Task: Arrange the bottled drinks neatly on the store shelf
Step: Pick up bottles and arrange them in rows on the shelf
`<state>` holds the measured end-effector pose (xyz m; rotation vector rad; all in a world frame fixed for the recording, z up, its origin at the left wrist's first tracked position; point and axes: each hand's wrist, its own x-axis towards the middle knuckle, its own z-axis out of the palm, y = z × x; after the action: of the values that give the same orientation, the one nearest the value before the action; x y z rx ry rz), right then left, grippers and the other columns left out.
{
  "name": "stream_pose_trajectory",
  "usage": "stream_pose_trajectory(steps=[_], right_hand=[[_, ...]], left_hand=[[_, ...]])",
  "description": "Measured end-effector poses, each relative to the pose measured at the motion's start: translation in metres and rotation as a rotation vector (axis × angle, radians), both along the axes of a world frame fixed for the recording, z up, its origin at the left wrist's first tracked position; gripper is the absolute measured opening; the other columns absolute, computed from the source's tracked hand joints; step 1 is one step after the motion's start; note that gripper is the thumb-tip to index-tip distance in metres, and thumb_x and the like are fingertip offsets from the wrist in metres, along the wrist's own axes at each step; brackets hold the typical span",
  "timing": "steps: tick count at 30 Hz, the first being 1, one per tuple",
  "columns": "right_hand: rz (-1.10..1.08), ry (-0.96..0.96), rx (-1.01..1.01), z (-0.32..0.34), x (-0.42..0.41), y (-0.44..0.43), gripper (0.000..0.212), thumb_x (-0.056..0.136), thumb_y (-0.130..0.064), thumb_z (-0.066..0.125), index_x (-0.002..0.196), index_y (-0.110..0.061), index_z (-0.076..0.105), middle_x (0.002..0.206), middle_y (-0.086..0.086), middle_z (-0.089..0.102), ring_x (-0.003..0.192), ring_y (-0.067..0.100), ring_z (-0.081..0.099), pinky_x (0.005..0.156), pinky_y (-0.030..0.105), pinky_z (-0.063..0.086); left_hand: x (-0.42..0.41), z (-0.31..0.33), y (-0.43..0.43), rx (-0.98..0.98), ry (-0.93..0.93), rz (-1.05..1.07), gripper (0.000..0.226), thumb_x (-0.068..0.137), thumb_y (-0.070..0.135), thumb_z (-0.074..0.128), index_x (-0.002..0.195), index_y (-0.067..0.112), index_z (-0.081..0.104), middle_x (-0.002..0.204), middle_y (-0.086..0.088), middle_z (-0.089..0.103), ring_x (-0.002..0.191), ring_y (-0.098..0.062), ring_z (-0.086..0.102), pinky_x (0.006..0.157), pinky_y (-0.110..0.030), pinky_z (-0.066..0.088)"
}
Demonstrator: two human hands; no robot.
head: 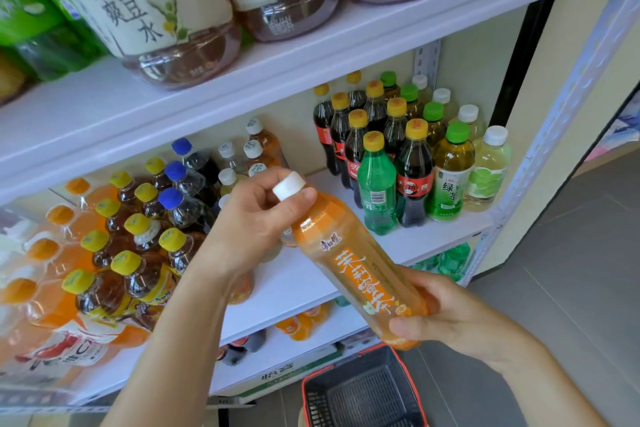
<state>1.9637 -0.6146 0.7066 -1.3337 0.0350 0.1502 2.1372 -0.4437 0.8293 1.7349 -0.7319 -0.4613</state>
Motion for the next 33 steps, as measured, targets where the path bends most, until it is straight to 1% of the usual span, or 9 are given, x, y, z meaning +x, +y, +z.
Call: stream_pose_trajectory(steps=[2, 5, 9, 14, 17, 22, 25, 27, 33], right_hand=[[-0.05, -0.006, -0.122, -0.006, 0.007, 0.003, 0.054, 0.082, -0.032, 0.078, 0.131, -0.034, 0.057, 0.12, 0.003, 0.069, 0.109, 0.016, 0.064, 0.093, 0.032, 0.052], [-0.281, 0.044, -0.551, -0.006, 0.022, 0.009, 0.041, 0.084, -0.04, 0.072, 0.117, -0.057, 0.055, 0.119, -0.018, 0.066, 0.105, -0.002, 0.061, 0.093, 0.035, 0.053], [-0.573, -0.079, -0.879, 0.008, 0.041, 0.005, 0.042, 0.09, -0.024, 0.066, 0.131, -0.031, 0.056, 0.121, -0.01, 0.059, 0.104, 0.003, 0.053, 0.086, 0.027, 0.047], [-0.739, -0.233, -1.162, 0.042, 0.073, -0.008, 0.048, 0.087, -0.01, 0.066, 0.134, -0.009, 0.053, 0.12, 0.011, 0.055, 0.108, 0.026, 0.052, 0.086, 0.037, 0.047], [-0.755, -0.21, -1.252, 0.054, 0.095, -0.015, 0.059, 0.084, -0.008, 0.068, 0.139, -0.012, 0.047, 0.125, 0.016, 0.051, 0.111, 0.033, 0.051, 0.09, 0.043, 0.047], [-0.701, -0.097, -1.363, 0.051, 0.123, -0.022, 0.069, 0.087, -0.014, 0.063, 0.149, -0.02, 0.034, 0.13, 0.017, 0.05, 0.112, 0.035, 0.049, 0.09, 0.044, 0.044], [-0.707, -0.086, -1.406, 0.045, 0.127, -0.022, 0.07, 0.087, -0.014, 0.062, 0.15, -0.019, 0.032, 0.124, 0.016, 0.053, 0.103, 0.035, 0.05, 0.086, 0.043, 0.043], [-0.733, -0.097, -1.401, 0.043, 0.129, -0.023, 0.07, 0.086, -0.013, 0.063, 0.149, -0.019, 0.034, 0.122, 0.016, 0.054, 0.101, 0.036, 0.052, 0.084, 0.044, 0.044], [-0.74, -0.139, -1.284, 0.036, 0.127, -0.023, 0.072, 0.085, -0.009, 0.063, 0.149, -0.022, 0.033, 0.131, 0.015, 0.049, 0.11, 0.036, 0.049, 0.093, 0.046, 0.043]], left_hand=[[0.002, 0.006, -0.002, 0.067, -0.139, -0.007, 0.023, 0.085, 0.023, 0.069, 0.089, 0.001, 0.063, 0.075, -0.018, 0.062, 0.067, -0.017, 0.059, 0.061, -0.028, 0.051], [0.006, 0.004, -0.007, 0.277, -0.51, 0.032, 0.02, 0.088, 0.031, 0.072, 0.088, 0.013, 0.064, 0.074, -0.004, 0.066, 0.068, -0.018, 0.062, 0.063, -0.035, 0.052], [0.021, -0.008, -0.019, 0.424, -0.773, 0.154, 0.024, 0.086, 0.042, 0.067, 0.089, 0.019, 0.061, 0.07, 0.004, 0.063, 0.067, -0.018, 0.061, 0.058, -0.036, 0.048], [0.072, -0.024, -0.049, 0.507, -0.77, 0.254, 0.027, 0.091, 0.042, 0.062, 0.099, 0.016, 0.058, 0.077, 0.0, 0.062, 0.073, -0.027, 0.061, 0.06, -0.034, 0.043], [0.101, -0.039, -0.073, 0.583, -0.77, 0.25, 0.03, 0.094, 0.037, 0.059, 0.109, 0.01, 0.057, 0.084, -0.006, 0.063, 0.081, -0.032, 0.063, 0.061, -0.031, 0.035], [0.136, -0.052, -0.108, 0.721, -0.68, 0.267, 0.031, 0.099, 0.03, 0.052, 0.117, 0.004, 0.053, 0.103, -0.019, 0.066, 0.093, -0.037, 0.064, 0.068, -0.036, 0.048], [0.149, -0.055, -0.124, 0.767, -0.675, 0.278, 0.01, 0.101, 0.024, 0.048, 0.094, 0.018, 0.052, 0.092, -0.011, 0.061, 0.091, -0.029, 0.062, 0.069, -0.034, 0.046], [0.157, -0.054, -0.133, 0.759, -0.673, 0.319, 0.038, 0.1, 0.019, 0.049, 0.07, 0.028, 0.027, 0.073, 0.0, 0.045, 0.079, -0.022, 0.054, 0.069, -0.033, 0.047], [0.167, -0.052, -0.133, 0.735, -0.523, 0.334, 0.045, 0.101, 0.013, 0.045, 0.069, 0.03, 0.018, 0.08, -0.006, 0.053, 0.088, -0.031, 0.065, 0.072, -0.038, 0.058]])
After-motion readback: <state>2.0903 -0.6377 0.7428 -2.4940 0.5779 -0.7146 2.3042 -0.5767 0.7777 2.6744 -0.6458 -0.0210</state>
